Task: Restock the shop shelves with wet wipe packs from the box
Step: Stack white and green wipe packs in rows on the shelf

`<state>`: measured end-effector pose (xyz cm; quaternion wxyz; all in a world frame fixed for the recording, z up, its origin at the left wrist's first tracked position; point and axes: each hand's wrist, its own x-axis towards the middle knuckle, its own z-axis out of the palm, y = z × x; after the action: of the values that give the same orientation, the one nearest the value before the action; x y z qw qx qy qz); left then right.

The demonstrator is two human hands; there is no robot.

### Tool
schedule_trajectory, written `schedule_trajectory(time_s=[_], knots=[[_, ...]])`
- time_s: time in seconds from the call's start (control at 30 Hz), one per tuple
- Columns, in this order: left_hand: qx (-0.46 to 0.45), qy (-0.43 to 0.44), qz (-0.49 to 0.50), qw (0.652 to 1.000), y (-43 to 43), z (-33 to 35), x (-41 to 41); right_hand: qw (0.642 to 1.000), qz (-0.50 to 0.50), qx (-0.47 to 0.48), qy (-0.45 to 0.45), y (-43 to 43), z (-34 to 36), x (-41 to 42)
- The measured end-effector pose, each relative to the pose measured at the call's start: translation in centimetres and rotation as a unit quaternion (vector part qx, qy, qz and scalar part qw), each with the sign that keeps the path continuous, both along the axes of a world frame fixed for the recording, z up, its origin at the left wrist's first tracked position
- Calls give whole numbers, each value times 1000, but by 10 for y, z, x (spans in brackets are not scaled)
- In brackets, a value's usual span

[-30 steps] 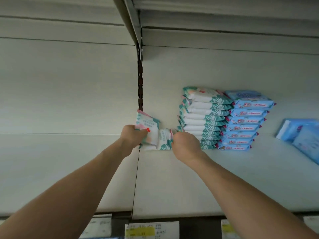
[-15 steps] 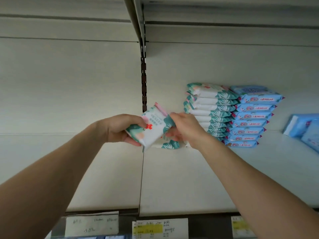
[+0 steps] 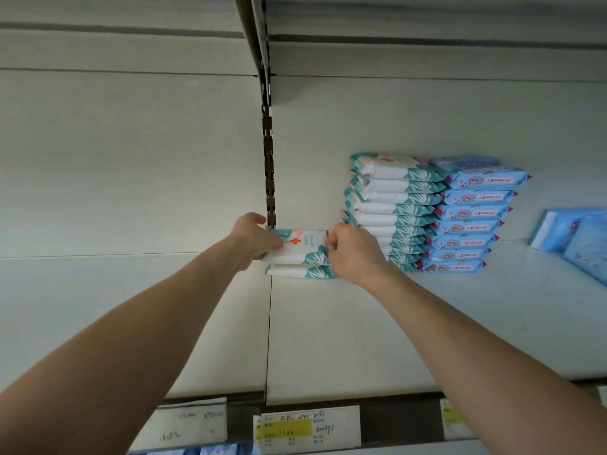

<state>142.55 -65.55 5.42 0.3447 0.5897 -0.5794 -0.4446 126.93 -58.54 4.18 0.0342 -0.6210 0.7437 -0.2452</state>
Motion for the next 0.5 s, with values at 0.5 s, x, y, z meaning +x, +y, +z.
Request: schedule_trajectory(time_s=[0.5], knots=[[75, -74, -50, 993, 6, -4, -5, 969, 80, 42, 231, 2, -12, -5]])
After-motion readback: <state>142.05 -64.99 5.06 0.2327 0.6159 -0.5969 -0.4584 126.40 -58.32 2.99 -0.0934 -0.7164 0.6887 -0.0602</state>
